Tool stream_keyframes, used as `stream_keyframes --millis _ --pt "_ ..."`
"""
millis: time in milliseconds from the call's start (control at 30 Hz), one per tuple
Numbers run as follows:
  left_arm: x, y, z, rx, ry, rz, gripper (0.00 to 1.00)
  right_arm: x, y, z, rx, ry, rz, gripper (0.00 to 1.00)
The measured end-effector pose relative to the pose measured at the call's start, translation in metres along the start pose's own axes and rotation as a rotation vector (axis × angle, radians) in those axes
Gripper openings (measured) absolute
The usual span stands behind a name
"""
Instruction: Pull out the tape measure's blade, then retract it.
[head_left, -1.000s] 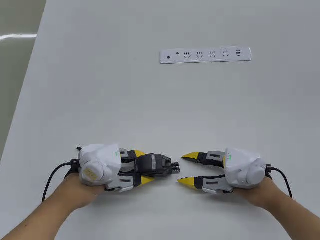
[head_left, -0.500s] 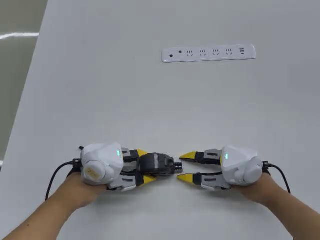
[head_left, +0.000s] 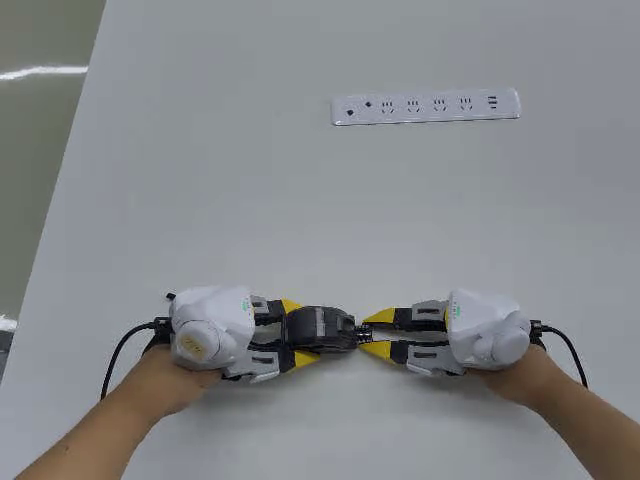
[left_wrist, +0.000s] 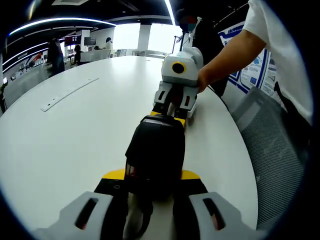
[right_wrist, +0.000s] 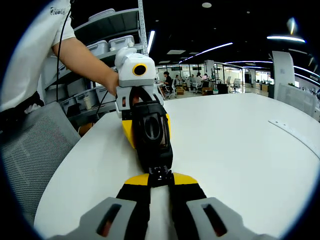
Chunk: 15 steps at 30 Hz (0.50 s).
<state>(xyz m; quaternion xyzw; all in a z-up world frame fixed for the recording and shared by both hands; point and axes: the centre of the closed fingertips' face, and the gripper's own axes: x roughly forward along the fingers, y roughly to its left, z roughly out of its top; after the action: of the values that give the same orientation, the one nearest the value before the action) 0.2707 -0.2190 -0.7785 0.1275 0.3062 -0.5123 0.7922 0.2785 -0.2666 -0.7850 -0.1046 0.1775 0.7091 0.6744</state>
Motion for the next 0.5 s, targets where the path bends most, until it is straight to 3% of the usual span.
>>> stream_keyframes --millis 500 --pt "0.0001 0.0005 -0.0010 0.015 0.006 -0.003 0.30 -0.0009 0.0007 -0.0013 0.010 -0.002 0.009 0.13"
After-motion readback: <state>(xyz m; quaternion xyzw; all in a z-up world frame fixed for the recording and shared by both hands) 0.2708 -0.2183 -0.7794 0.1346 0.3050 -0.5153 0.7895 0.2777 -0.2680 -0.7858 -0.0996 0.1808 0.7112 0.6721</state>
